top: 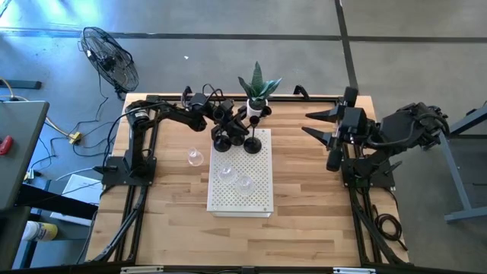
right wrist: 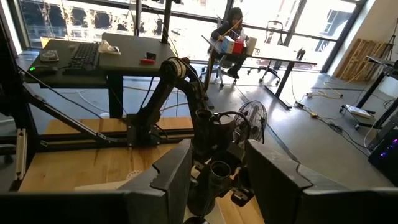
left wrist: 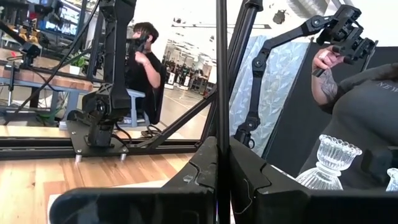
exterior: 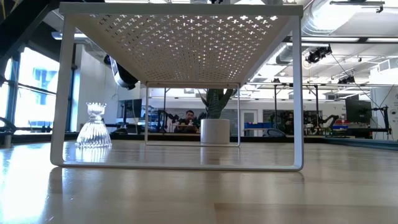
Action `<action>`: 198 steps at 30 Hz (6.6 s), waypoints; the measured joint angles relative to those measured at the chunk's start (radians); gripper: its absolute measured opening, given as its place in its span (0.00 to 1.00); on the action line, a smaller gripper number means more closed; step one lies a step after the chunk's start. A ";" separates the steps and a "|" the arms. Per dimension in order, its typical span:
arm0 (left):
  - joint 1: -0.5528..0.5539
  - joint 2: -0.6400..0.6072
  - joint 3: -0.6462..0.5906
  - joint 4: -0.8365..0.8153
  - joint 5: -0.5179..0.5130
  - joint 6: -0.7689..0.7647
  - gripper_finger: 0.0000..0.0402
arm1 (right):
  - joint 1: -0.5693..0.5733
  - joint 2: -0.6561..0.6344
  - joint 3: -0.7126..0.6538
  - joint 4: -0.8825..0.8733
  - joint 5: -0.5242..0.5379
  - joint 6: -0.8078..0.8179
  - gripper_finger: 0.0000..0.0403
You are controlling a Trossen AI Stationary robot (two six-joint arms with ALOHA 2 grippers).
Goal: Pick & Place candle stick holders
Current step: Put the black candle holder on the shelf
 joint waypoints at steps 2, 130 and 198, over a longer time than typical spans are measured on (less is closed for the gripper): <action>0.000 0.000 0.000 -0.010 0.005 0.000 0.02 | 0.000 0.000 0.000 0.000 0.000 0.000 0.36; -0.036 -0.001 0.000 -0.078 0.004 -0.017 0.27 | 0.000 0.000 0.000 -0.040 -0.004 -0.026 0.36; 0.090 -0.057 0.000 0.004 0.150 -0.138 0.27 | 0.000 0.000 0.000 -0.093 -0.030 0.011 0.36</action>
